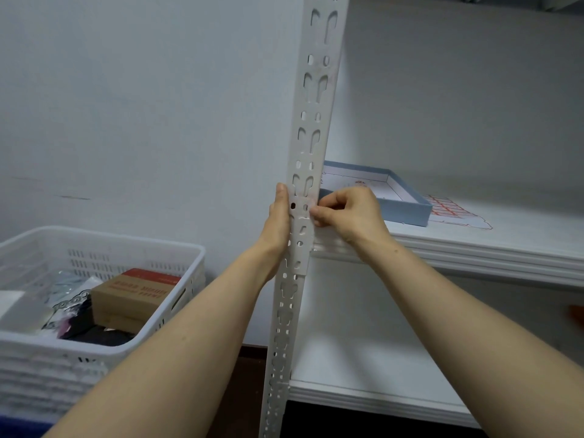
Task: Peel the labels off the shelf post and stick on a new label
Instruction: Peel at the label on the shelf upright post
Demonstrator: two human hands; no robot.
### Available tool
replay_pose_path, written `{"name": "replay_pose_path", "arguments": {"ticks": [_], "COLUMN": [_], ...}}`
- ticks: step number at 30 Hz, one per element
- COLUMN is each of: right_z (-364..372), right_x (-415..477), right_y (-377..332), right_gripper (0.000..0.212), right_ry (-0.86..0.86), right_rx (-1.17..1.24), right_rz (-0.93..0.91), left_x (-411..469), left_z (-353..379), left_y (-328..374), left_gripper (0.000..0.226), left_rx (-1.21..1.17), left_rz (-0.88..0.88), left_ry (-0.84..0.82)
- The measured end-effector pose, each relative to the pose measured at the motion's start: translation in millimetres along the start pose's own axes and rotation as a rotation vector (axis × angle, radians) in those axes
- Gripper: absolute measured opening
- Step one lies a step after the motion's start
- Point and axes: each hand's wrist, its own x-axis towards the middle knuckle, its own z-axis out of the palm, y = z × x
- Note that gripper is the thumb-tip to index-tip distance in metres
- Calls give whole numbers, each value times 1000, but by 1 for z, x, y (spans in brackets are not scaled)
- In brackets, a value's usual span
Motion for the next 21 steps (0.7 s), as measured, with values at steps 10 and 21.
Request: {"name": "replay_pose_path", "arguments": {"ticks": [10,21], "right_z": [-7,-6], "right_x": [2,2], "right_y": [2,6], "right_gripper": [25,31], "right_ry": [-66,-90], "right_rx": [325,388], "right_rz": [208,211], "left_x": [-18,-18], "left_z": [5,17], "left_y": [0,2], "left_gripper": [39,15], "left_rx": [147,157], "left_rz": [99,123], "left_ry": [97,240]}}
